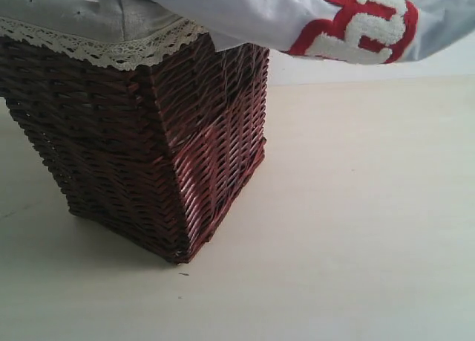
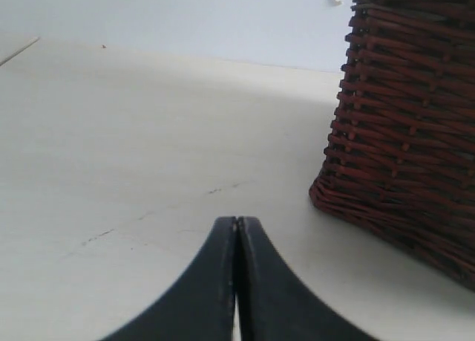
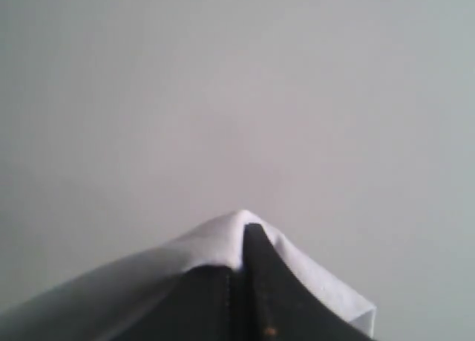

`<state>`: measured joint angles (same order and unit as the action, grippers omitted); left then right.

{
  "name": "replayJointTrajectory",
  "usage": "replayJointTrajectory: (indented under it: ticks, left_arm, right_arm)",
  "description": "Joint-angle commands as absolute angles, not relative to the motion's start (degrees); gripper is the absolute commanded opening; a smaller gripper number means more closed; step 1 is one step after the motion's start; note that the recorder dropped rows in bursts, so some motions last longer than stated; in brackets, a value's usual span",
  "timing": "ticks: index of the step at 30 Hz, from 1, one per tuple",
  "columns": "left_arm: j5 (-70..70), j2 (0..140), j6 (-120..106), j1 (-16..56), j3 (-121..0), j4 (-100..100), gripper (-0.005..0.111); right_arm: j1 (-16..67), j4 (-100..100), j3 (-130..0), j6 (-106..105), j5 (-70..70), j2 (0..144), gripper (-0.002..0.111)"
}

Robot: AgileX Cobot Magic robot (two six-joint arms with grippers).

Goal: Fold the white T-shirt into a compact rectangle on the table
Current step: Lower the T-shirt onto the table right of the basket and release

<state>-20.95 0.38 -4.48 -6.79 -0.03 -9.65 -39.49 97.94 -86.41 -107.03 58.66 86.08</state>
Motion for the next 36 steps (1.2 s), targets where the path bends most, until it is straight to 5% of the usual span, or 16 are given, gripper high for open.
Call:
replayJointTrajectory:
  ticks: [1, 5, 13, 25, 36]
  left_arm:
    - [-20.69, 0.0, -4.54, -6.4, 0.0, -10.25, 0.0]
    - [-20.69, 0.0, -4.54, -6.4, 0.0, -10.25, 0.0]
    - [-20.69, 0.0, -4.54, -6.4, 0.0, -10.25, 0.0]
    - [-20.69, 0.0, -4.54, -6.4, 0.0, -10.25, 0.0]
    - [-20.69, 0.0, -4.54, -6.4, 0.0, -10.25, 0.0]
  right_arm:
    - [-39.77, 99.95, -97.58, -94.22, 46.02, 84.02, 0.0]
    - [-39.77, 99.95, -112.24, -85.3, 27.54, 84.92, 0.0]
    - [-39.77, 99.95, -118.58, -85.3, 25.81, 87.75, 0.0]
    - [-39.77, 49.65, -118.58, -71.26, 58.29, 99.55, 0.0]
    - [-39.62, 49.93, -118.58, -71.79, 59.24, 110.0, 0.0]
